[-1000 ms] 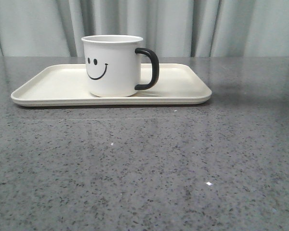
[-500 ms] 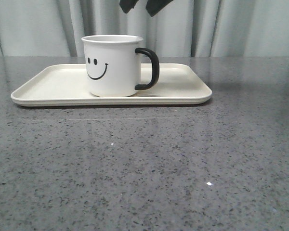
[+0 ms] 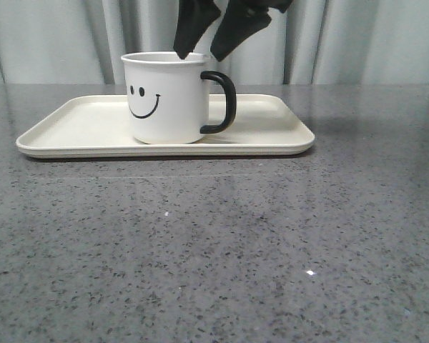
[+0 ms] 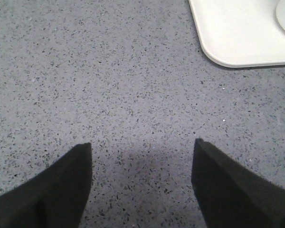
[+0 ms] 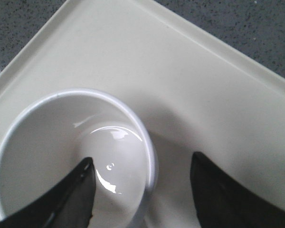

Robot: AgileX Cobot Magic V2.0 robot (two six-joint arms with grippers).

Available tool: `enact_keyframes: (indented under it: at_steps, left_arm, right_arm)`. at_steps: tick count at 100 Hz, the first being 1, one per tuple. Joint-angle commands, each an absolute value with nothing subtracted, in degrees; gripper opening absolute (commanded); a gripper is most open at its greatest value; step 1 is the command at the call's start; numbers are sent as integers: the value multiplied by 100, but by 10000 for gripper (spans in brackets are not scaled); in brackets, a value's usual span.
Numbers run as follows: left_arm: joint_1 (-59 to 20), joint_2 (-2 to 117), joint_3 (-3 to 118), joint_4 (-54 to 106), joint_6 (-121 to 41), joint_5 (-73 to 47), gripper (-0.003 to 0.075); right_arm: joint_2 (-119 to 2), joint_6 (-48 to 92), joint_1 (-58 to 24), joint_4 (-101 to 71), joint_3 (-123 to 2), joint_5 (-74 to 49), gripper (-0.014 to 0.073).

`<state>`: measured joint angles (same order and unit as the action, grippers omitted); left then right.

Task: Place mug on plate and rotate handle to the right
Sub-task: 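Lower the right gripper into the mug and grip its rim, then lift the mug with the right gripper and turn it, swinging the handle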

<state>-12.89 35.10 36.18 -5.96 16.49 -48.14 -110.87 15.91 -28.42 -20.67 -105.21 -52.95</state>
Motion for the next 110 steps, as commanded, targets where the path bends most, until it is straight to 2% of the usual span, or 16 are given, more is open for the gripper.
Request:
enact_keyframes:
  at_steps: [1,17,31,40,60,65,110]
  left_arm:
    - [-1277,3512,3775,-616,1697,-4463,439]
    - [-1277,3512,3775,-616,1697,-4463,439]
    - [-1277,3512,3775,-616,1697,-4463,439]
    - [-1277,3512,3775,-616,1697,-4463,438]
    - [-1277,3512,3775,-616,1697,-4463,439]
    - [-1277,3512,3775,-616,1697,-4463,439]
    - [-1277,3512,3775,-616,1697,-4463,439]
  right_arm:
    - [-10874,1611,-2843,-2134,-10718,-5143,444]
    - [-10946,1611,-2843,-2134,-10718,-5240,433]
    - [-10946,1611,-2843,-2134,-10750,-5220,347]
    - [-10946,1611,-2843,-2134,-10750,-5215,248]
    - [-10946,1677,-2843,-2134,-10763,-5161,-31]
    - [-10938,1751,-2843,-2134,-10781,-5172,-74]
    - [-10945,3411,-2843,-2134,-12008,-6552,-63]
